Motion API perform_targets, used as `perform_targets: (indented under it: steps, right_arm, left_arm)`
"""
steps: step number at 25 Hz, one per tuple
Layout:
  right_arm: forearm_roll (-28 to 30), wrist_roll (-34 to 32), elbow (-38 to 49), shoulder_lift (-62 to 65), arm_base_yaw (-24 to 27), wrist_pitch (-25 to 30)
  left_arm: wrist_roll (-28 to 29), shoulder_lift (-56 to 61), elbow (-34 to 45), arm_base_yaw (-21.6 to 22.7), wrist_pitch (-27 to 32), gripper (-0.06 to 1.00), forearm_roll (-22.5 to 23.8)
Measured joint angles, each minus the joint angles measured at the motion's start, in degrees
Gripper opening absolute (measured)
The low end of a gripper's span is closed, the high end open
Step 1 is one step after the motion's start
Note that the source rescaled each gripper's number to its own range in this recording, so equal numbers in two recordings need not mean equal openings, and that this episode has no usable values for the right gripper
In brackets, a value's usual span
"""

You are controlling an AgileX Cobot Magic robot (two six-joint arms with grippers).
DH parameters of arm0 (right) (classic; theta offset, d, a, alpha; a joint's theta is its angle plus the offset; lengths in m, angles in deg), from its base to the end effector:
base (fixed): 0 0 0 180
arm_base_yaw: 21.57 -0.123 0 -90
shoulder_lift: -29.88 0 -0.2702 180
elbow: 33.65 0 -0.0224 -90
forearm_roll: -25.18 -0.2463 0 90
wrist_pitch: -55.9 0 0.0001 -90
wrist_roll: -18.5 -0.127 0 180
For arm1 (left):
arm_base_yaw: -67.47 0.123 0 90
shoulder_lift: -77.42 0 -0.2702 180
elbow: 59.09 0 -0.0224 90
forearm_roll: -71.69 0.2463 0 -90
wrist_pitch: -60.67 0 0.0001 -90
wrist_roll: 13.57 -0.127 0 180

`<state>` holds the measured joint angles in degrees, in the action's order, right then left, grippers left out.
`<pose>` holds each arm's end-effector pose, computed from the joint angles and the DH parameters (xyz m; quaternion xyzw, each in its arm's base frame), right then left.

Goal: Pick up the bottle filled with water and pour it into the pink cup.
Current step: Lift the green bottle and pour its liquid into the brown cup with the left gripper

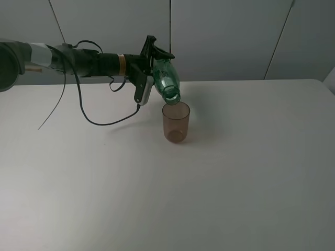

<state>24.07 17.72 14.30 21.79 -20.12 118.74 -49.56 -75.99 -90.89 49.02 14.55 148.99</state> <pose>0.0355 0.0013 0.2558 0.0162 0.8609 0.0067 0.5085 0.4922 -0.2583 0.1049 0.7709 0.1411 0.1601 0.6002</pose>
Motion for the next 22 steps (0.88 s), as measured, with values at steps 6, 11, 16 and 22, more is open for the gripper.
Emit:
perform_targets:
  steps: [6,11,16,22]
  right_arm:
    - [0.0,0.0,0.0,0.0,0.0,0.0]
    - [0.0,0.0,0.0,0.0,0.0,0.0]
    - [0.0,0.0,0.0,0.0,0.0,0.0]
    - [0.0,0.0,0.0,0.0,0.0,0.0]
  left_arm:
    - [-1.6,0.0,-0.6,-0.3,0.1,0.0,-0.5]
    - [-3.1,0.0,-0.6,-0.3,0.1,0.0,-0.9]
    - [-4.0,0.0,-0.6,-0.3,0.0,0.0,-1.9]
    - [-5.1,0.0,-0.6,-0.3,-0.2,0.0,-2.8]
